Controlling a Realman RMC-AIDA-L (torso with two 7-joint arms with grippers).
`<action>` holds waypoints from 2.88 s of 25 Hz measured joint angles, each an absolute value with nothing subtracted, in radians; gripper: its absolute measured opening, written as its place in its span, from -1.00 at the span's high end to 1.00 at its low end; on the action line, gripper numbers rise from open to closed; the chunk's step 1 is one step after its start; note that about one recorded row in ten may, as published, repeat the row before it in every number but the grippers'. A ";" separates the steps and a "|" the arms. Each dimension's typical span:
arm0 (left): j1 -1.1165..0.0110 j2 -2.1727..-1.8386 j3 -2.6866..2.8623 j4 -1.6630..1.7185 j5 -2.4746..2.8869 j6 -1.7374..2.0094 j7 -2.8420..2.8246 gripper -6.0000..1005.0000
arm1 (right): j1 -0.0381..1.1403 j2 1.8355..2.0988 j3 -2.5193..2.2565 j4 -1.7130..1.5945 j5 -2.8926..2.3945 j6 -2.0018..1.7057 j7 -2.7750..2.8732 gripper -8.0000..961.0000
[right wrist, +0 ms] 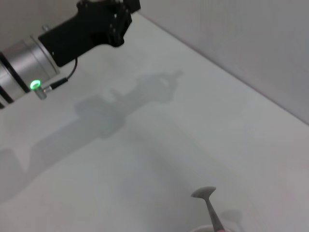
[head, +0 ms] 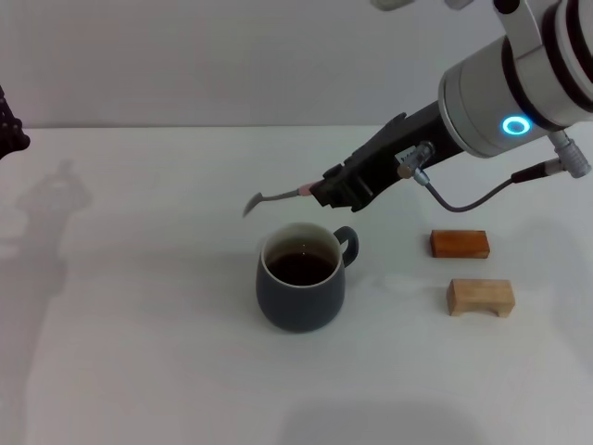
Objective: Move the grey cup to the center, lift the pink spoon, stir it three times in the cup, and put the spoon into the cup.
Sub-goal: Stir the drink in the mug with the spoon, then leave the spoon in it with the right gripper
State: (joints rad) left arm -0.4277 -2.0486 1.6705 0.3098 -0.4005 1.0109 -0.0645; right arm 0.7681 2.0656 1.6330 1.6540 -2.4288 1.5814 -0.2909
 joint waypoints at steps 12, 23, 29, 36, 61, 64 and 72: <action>-0.427 -2.052 1.670 0.310 -0.400 1.011 -0.067 0.99 | 0.781 2.063 1.633 1.625 -2.446 1.648 -0.297 0.65; -0.429 -2.054 1.670 0.310 -0.400 1.011 -0.071 0.99 | 0.798 2.057 1.625 1.555 -2.456 1.676 -0.318 0.65; -0.430 -2.054 1.670 0.310 -0.400 1.011 -0.071 0.99 | 0.804 2.057 1.623 1.520 -2.457 1.677 -0.334 0.65; -0.431 -2.054 1.671 0.310 -0.400 1.011 -0.070 0.99 | 0.817 2.057 1.622 1.485 -2.457 1.671 -0.345 0.65; -0.431 -2.052 1.671 0.307 -0.400 1.009 -0.070 0.99 | 0.861 2.065 1.598 1.306 -2.442 1.566 -0.396 0.65; -0.431 -2.052 1.670 0.307 -0.400 1.009 -0.071 0.99 | 0.872 2.066 1.597 1.270 -2.434 1.550 -0.404 0.65; -0.434 -2.052 1.671 0.302 -0.401 1.009 -0.071 0.99 | 0.913 2.062 1.610 1.191 -2.444 1.489 -0.417 0.65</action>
State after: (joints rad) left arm -0.4340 -2.0525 1.6705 0.3023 -0.4007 1.0092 -0.0706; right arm 0.9133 2.0624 1.6096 1.1908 -2.4442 1.4887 -0.4169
